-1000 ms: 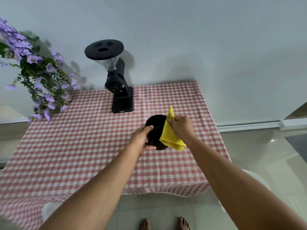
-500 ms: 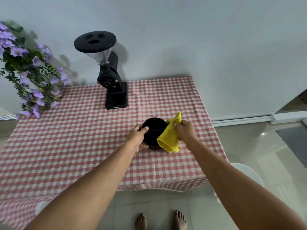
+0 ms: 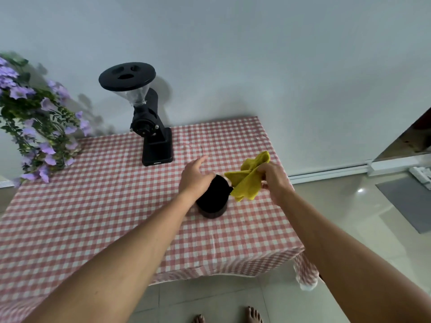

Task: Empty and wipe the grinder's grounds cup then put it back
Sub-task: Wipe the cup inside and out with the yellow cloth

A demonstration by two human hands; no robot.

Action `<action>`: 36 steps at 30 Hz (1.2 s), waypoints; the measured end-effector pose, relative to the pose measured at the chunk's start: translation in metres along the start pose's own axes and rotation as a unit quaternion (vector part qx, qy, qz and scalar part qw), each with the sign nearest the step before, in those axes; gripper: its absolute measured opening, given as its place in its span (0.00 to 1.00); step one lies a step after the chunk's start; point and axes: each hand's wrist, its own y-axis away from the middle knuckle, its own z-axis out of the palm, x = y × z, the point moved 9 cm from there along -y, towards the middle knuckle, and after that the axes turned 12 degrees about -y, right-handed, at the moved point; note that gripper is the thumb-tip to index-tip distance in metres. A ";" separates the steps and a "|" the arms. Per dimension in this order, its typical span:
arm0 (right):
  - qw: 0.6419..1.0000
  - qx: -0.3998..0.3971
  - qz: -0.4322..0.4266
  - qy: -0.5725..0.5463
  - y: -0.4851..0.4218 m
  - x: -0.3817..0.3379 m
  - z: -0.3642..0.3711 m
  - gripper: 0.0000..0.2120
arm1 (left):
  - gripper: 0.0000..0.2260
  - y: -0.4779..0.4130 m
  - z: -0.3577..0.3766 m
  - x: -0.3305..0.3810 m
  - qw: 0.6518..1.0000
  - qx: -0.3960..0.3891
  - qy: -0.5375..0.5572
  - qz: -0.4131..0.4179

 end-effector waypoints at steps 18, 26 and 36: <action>0.993 -0.076 -0.092 -0.020 0.032 -0.073 -0.048 0.08 | 0.01 0.014 0.072 0.110 0.965 -0.217 0.050 0.140; 0.995 -0.067 -0.077 -0.012 0.040 -0.105 -0.078 0.05 | 0.10 0.047 0.093 0.177 0.920 -0.302 0.049 0.244; 0.985 -0.009 -0.166 0.051 0.043 -0.123 -0.117 0.11 | 0.04 0.031 0.085 0.176 0.951 -0.203 0.094 0.215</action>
